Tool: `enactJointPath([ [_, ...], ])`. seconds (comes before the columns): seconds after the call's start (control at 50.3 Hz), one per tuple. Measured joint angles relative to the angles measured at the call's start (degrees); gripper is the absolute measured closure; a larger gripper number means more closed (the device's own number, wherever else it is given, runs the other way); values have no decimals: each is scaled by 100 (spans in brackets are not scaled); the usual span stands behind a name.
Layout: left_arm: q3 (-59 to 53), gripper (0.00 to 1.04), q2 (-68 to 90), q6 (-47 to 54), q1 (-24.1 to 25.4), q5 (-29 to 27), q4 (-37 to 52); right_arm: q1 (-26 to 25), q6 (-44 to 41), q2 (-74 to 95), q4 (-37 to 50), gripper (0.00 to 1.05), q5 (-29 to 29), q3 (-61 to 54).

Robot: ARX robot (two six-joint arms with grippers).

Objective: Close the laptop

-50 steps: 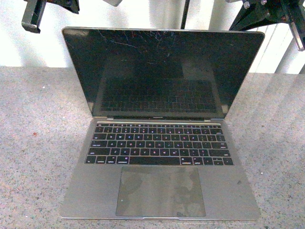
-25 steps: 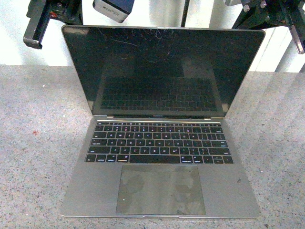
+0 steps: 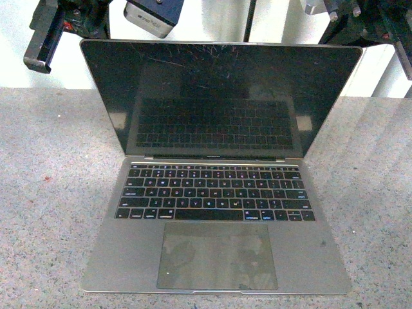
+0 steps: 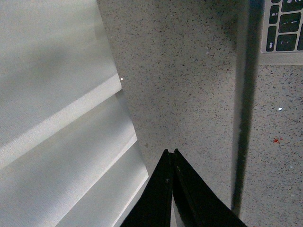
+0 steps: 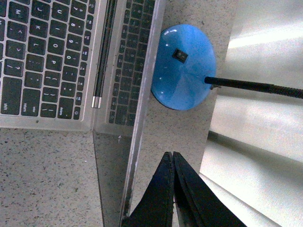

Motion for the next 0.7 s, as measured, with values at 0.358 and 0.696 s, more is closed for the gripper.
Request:
enactJointPath([
  [0.358, -57, 101, -11, -17, -55, 7, -87, 63, 345, -33, -122, 102, 2, -129],
  [0.696, -210, 101, -11, -61, -140, 15, -151, 208, 761, -216, -260, 102, -44, -437],
])
